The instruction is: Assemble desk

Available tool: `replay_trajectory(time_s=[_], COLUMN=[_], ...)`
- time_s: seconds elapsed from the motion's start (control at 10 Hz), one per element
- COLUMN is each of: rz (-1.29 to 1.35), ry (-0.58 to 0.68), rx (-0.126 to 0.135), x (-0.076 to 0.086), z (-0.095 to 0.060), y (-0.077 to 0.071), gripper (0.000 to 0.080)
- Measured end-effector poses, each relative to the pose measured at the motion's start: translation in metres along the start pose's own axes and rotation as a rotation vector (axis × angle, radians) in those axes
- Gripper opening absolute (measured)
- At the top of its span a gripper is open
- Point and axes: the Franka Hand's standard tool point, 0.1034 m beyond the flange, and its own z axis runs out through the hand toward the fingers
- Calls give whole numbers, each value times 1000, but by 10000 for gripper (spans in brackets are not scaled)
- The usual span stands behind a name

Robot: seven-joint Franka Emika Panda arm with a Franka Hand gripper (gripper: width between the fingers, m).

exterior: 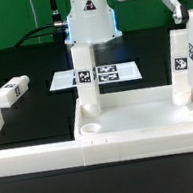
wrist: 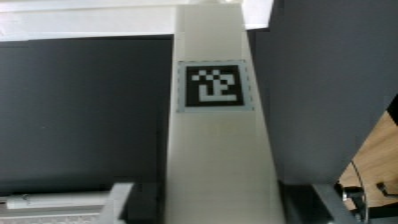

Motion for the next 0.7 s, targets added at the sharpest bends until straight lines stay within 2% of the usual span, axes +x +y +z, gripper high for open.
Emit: replay_trajectory(time_s=[0.3, 0.5, 0.7], rz=[8, -23, -27], ry=[9, 10, 8], rx=[2, 8, 6], x=[-1, -13, -14], z=[1, 8, 10], y=[-3, -21, -20], gripper=[290, 290, 290])
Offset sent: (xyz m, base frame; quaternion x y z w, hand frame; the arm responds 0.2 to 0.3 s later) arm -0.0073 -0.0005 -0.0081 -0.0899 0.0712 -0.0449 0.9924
